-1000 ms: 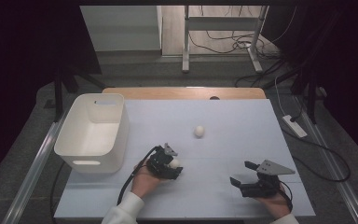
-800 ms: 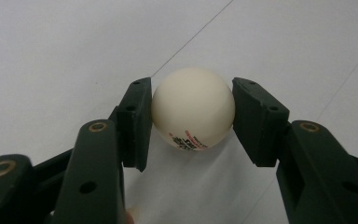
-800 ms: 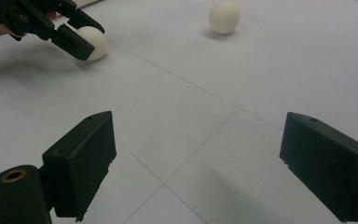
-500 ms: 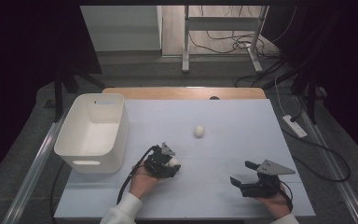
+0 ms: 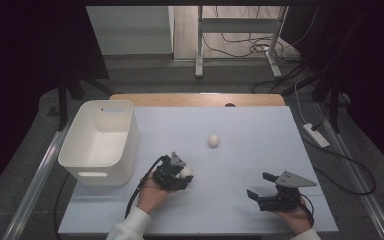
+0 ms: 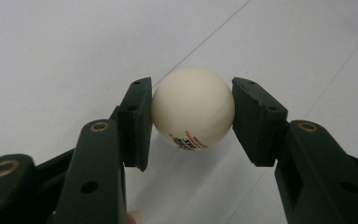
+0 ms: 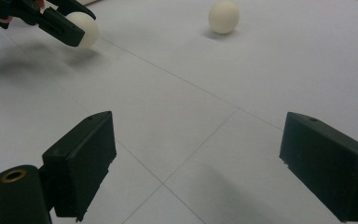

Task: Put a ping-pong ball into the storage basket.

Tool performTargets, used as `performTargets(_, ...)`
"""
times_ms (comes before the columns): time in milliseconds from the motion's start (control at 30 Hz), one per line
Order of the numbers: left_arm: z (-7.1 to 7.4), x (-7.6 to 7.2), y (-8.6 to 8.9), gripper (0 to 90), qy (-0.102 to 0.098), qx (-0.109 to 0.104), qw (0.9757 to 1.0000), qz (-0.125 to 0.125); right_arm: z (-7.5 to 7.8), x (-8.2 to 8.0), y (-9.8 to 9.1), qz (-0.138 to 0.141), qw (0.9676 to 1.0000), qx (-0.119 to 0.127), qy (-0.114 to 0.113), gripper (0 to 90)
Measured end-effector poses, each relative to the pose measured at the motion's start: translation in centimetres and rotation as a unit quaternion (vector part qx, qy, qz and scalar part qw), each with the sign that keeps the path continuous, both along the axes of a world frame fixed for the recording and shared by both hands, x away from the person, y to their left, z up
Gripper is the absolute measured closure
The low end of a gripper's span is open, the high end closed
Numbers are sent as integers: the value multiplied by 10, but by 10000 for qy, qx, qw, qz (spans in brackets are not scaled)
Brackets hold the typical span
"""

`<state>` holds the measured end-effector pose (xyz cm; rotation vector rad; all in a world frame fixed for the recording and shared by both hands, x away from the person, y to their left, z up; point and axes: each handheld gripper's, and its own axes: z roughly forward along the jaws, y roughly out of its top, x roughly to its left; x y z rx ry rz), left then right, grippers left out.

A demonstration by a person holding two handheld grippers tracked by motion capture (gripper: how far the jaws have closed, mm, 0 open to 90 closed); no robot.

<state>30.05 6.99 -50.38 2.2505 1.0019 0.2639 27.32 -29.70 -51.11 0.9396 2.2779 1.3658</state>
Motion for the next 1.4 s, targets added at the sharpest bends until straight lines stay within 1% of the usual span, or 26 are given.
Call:
performTargets(133,2,-1,1,506,1,-71,10000,-17,-1,0,0,19,10000,2,-6,102)
performTargets(233,4,-2,2,506,-11,-195,9998,-17,0,1,0,18,10000,22,-8,102)
performTargets(433,9,-3,7,506,-112,-429,9990,-12,-1,1,-2,-26,10000,82,18,103)
performTargets(567,13,-6,10,505,-190,-506,9985,-41,0,1,-2,-19,9999,115,22,103)
performTargets(600,15,-7,12,506,-224,-539,9983,-26,0,1,-2,-13,9999,120,21,103)
performTargets(667,17,-9,14,505,-253,-689,9973,-9,0,0,-2,10,9999,122,12,103)
performTargets(800,22,-16,15,506,-391,-801,9960,5,-1,-1,-4,30,9999,132,-2,103)
performTargets(867,25,-18,16,505,-459,-811,9956,23,0,0,-4,39,9998,182,2,104)
performTargets(1000,27,-20,18,506,-513,-825,9953,59,-1,0,-4,67,9998,175,13,104)
performTargets(1100,30,-22,22,505,-567,-947,9939,82,-1,-1,-4,121,9998,177,30,106)
performTargets(1133,30,-22,22,506,-567,-947,9939,82,-2,-1,-4,134,9998,175,33,106)
performTargets(1167,31,-22,23,506,-585,-991,9933,87,-2,-1,-4,134,9998,175,33,106)
performTargets(1233,34,-23,27,506,-649,-997,9928,118,-2,-1,-4,161,9997,166,58,107)
performTargets(1333,36,-24,32,506,-654,-1099,9917,155,-2,-1,-4,211,9997,137,45,108)
performTargets(1400,37,-25,33,505,-657,-1122,9914,167,-3,-1,-4,203,9997,151,56,108)
